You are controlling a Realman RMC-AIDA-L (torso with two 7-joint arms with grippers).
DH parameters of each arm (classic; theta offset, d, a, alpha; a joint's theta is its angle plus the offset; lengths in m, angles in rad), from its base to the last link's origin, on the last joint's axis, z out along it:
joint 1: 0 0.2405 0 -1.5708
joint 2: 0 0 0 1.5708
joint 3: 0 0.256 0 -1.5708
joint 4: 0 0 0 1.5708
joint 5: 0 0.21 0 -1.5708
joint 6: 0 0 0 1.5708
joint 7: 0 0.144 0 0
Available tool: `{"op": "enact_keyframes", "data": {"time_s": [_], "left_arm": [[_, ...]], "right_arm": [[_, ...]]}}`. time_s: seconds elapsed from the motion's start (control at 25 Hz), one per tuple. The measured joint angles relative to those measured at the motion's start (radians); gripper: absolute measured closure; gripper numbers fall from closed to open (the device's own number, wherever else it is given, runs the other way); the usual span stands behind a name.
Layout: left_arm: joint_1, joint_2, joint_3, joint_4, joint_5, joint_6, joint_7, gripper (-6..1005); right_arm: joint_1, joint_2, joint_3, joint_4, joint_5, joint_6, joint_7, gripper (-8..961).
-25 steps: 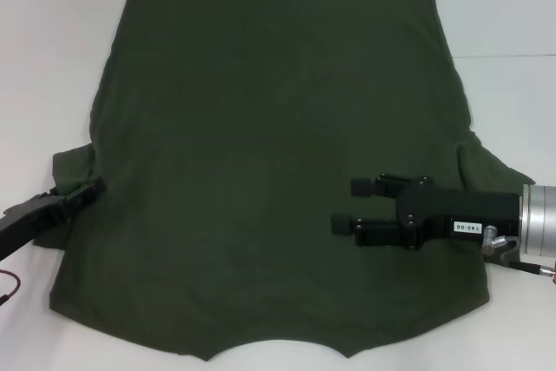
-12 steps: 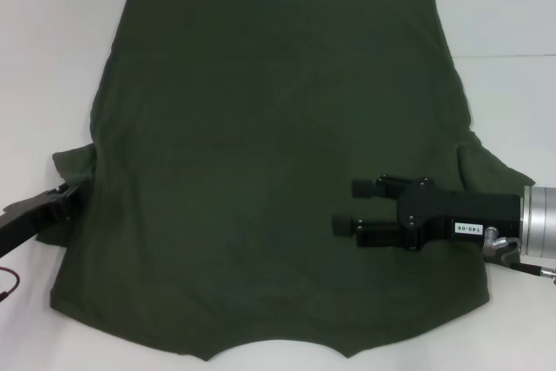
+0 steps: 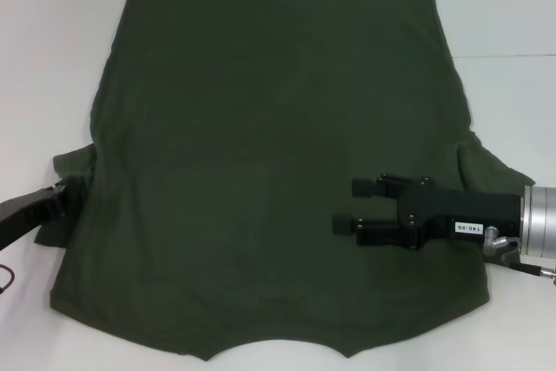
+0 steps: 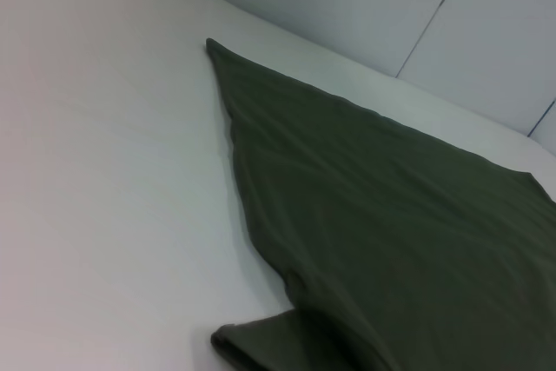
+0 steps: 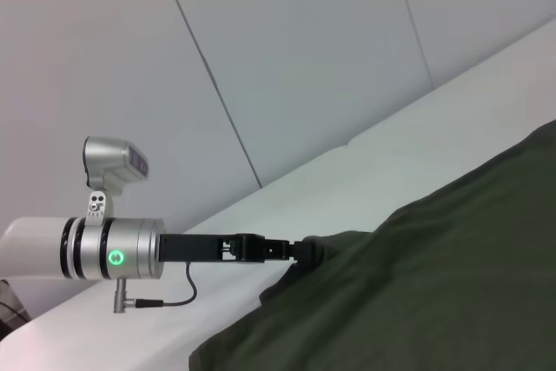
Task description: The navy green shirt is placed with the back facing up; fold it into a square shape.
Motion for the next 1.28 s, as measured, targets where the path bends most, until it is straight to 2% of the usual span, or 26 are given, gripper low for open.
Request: {"op": "enact_keyframes", "data": {"time_s": [0.12,0.24,0.52,0.76,1.28], "left_arm": [[0.0,0.001,0.0,0.008,0.0,-0.001,0.0,1000],[0.0,0.002,0.0,0.029,-0.004,-0.003,0.0,1000],[-0.015,0.027,-0.001,0.058,-0.006,-0.044,-0.001,999],[-0.033,0.037,0.01,0.064,-0.002,-0.091,0.008,1000],[-0.067,0.031,0.063,0.122,-0.002,-0.167,0.021,999]], "right_arm": [[0.0,0.0,0.0,0.006,0.008,0.0,0.0,38],[0.0,0.0,0.0,0.01,0.011,0.003,0.0,38],[0.0,0.0,0.0,0.04,0.038,0.02,0.0,38],[-0.002,0.002,0.0,0.061,0.056,0.03,-0.002,38],[-0.002,0.002,0.0,0.071,0.058,0.04,-0.003,39]]}}
